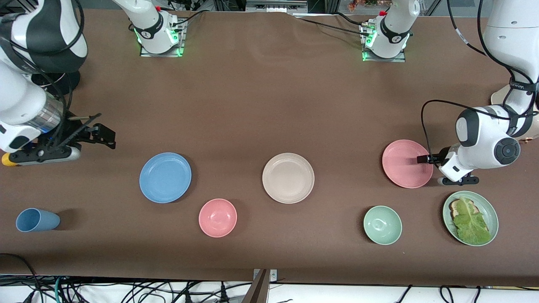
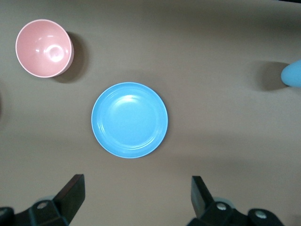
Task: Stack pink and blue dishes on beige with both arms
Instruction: 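Reach the left gripper to the pink plate rim while the right gripper advances, then grasp the pink plate rim with the left gripper and lift it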
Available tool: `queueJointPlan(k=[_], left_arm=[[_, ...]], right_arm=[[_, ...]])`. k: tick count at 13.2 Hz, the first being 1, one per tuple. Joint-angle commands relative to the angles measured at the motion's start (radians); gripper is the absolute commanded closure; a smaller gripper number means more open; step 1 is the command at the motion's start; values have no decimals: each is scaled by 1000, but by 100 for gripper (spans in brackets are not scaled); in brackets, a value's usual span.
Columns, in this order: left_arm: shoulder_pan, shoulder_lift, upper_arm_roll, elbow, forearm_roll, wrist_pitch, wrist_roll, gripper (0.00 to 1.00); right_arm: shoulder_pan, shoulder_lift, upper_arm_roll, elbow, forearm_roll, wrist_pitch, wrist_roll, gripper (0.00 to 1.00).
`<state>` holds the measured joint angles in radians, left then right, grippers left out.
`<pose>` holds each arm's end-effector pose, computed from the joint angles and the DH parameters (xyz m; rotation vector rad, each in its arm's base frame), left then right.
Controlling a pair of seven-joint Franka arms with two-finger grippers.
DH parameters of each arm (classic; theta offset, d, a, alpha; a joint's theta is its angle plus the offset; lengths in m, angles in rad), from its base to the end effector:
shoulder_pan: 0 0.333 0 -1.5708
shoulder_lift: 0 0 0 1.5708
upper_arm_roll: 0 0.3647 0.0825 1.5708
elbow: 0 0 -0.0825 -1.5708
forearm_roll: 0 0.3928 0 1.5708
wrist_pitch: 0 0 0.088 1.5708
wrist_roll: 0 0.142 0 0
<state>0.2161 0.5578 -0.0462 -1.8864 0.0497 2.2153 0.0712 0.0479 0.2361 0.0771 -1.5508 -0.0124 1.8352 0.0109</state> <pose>0.6224 0.1108 0.1927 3.1031 0.1063 -0.3549 0.6571 0.0762 0.5275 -3.1263 -0.1791 -0.0759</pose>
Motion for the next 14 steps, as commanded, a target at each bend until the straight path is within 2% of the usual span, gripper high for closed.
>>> queueJointPlan(k=[1,2,3,4,9,14], left_arm=[[11,19,-9,9,18,6,4,36],[11,19,-9,12,18,6,2,64],[11,22,-9,12,18,6,1,86],[11,25,-9,13,18,6,1,100],[2,33,-9,20,27,-2,-7,100],[-27,19,-17,111,19,-124,-16,100]], right_arm=[[4,14,3,21,-8,-4,8,0],[4,14,3,20,-8,-4,8,0],[4,15,3,21,-6,-4,8,0],[4,15,1,20,-6,-4,5,0],[3,26,1,21,-6,-4,-8,0],[0,45,0,23,-8,-2,-8,0]])
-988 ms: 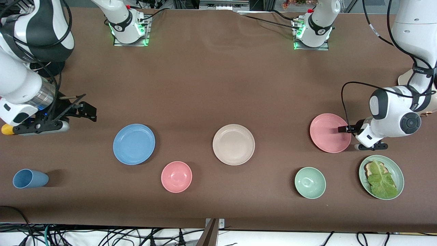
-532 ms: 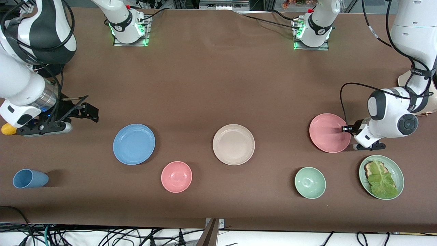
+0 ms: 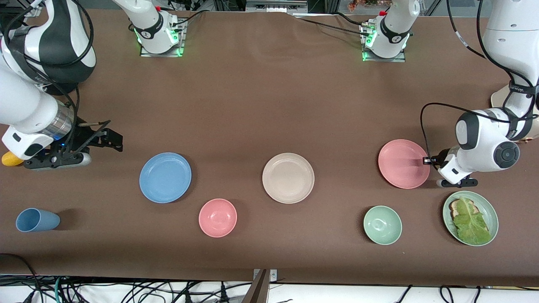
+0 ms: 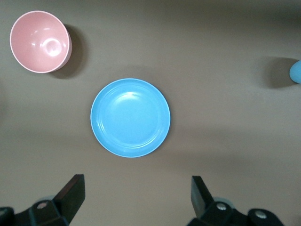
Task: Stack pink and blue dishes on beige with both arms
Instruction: 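Grasp the pink plate rim with the left gripper and lift it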
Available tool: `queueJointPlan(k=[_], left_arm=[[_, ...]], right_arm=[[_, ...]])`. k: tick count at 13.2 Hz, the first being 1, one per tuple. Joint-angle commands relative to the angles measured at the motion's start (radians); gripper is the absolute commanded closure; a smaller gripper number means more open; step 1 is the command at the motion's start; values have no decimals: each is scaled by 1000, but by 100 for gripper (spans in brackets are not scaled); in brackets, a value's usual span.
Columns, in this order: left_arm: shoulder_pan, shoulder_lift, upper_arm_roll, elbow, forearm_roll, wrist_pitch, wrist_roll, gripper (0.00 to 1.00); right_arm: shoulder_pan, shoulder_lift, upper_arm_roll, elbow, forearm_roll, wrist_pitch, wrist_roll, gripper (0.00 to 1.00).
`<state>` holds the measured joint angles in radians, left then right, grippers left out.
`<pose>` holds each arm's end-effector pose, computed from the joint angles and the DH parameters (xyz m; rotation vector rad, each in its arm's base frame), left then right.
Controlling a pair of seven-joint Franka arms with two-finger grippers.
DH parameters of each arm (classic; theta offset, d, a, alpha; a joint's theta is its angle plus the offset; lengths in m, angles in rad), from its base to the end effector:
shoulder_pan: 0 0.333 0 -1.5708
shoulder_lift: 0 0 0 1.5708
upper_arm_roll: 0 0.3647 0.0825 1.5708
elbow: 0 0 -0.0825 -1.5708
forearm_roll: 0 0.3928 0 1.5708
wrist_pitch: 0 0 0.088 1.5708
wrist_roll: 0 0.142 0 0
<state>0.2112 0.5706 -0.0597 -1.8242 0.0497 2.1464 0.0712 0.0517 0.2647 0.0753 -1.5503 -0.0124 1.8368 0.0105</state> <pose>0.6361 0.1027 0.2044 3.0944 0.0828 -0.3827 0.6625 0.0779 0.5089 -3.1269 -0.1828 -0.0344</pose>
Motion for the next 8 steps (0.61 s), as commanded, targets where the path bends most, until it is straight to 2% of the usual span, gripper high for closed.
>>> queueJointPlan(k=[1,2,5,8], left_arm=[[-33,-4,-6,77,16,-95,-24,100],[-39,-8,-11,109,16,-144,-46,100],[-41,-29,-89,198,-8,-291,-125,100],[-41,-31,-190,244,-31,-352,-258,100]], right_arm=[[-4,18,0,22,-7,-4,-7,0],[-1,27,0,22,-14,-4,2,0],[-1,44,0,21,-35,10,8,0],[-1,45,0,21,-31,10,8,0]])
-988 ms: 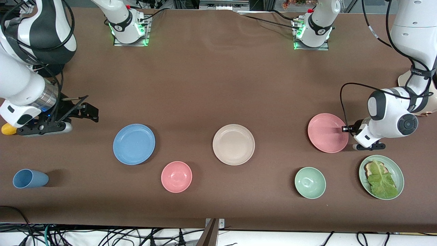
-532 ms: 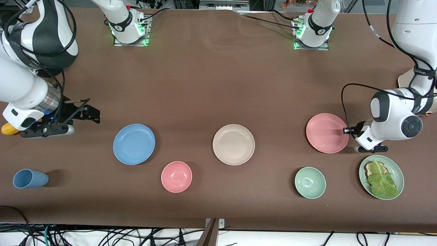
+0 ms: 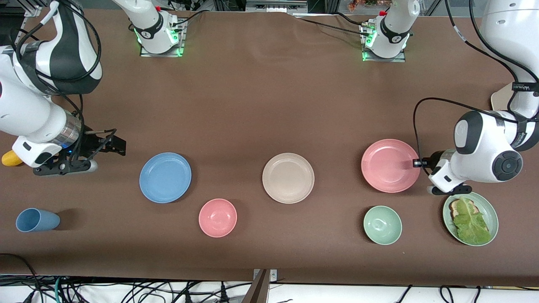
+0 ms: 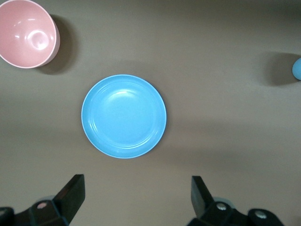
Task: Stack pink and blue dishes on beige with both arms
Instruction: 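Grasp the pink plate rim with the left gripper and lift it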
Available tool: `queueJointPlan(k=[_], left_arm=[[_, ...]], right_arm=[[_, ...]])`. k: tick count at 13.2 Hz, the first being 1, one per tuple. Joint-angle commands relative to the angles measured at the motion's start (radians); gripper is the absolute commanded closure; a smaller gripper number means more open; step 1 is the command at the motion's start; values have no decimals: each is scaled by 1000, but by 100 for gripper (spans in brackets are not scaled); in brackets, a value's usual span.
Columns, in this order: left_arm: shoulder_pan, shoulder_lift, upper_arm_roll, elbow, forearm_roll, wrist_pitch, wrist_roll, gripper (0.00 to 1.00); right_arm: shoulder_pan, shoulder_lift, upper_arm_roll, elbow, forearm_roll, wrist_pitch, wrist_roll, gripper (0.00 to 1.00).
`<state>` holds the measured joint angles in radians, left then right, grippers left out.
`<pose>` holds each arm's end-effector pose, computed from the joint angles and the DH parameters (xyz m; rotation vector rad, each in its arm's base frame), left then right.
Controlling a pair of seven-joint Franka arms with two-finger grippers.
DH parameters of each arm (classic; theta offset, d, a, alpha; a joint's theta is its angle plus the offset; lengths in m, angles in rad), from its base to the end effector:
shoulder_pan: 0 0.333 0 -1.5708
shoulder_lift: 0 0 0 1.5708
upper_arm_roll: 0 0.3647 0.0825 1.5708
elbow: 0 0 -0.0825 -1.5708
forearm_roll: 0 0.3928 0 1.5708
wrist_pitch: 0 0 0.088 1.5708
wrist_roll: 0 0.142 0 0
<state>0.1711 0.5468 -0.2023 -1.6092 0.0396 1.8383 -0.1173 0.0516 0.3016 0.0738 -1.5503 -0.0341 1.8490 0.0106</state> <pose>0.6727 -0.0008 0.2970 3.0529 0.1257 -0.4788 0.6707 0.0751 0.4852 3.1249 0.1891 -0.0020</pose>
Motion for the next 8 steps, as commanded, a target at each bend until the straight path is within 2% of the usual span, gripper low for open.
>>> queueJointPlan(k=[1,4,8], left_arm=[[-1,-7,-78,31,-44,-44,-115,100],[-39,7,-143,78,-118,-39,-244,100],[-184,94,-141,158,-138,18,-341,100]], right_arm=[[-4,8,1,21,-6,-2,8,0],[-7,31,1,21,-10,-2,-8,0],[2,39,3,21,-12,-7,0,0]])
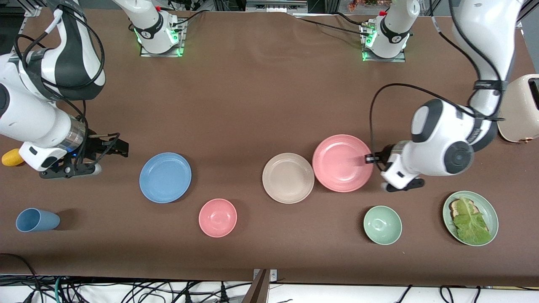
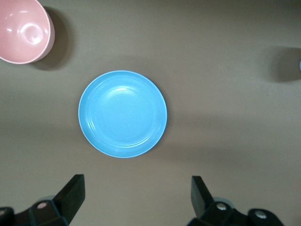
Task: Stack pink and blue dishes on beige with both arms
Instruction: 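Grasp the pink plate rim with the left gripper and lift it, then lower the pink plate onto the beige plate and open the left gripper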
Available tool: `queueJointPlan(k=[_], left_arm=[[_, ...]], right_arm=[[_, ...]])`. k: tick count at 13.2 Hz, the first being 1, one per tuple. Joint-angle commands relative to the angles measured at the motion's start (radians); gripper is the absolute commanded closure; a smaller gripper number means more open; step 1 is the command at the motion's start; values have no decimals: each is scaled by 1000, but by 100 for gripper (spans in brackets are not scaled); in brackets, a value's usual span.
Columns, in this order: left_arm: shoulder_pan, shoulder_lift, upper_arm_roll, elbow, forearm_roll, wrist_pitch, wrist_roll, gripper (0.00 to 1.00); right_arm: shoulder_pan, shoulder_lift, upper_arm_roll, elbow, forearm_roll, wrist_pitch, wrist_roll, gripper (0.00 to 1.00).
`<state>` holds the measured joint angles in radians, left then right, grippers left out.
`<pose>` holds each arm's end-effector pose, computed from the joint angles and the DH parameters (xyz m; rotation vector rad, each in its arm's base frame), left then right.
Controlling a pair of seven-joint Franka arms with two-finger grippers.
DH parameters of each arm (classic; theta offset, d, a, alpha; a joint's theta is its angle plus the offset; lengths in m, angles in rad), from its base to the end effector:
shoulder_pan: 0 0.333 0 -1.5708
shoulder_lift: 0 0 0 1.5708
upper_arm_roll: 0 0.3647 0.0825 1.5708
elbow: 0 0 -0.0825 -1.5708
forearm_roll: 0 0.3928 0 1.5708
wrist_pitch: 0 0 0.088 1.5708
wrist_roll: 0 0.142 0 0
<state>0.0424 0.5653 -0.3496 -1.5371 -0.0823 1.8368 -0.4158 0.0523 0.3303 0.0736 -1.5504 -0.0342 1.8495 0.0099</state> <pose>0.6685 -0.1856 0.3301 2.9291 0.2475 -0.4640 0.6748 0.0756 0.4658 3.1245 0.1913 -0.0463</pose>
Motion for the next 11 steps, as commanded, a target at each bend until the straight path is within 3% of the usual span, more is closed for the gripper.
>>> queueJointPlan(k=[1,3,6,10,11], left_arm=[[-99,105,8,98,-7,62,-60,100],[-174,139,27,98,1,140,-72,100],[-245,179,66,100,1,251,-129,100],[-283,208,107,103,1,291,-155,100],[-279,206,109,103,1,291,-147,91]], right_arm=[[1,22,3,18,-13,-6,4,0],[3,93,3,21,-29,-10,-7,0],[-8,117,2,20,-24,-3,-5,0],[-38,140,0,20,-30,-3,-7,0],[-43,144,0,20,-32,-1,-8,0]])
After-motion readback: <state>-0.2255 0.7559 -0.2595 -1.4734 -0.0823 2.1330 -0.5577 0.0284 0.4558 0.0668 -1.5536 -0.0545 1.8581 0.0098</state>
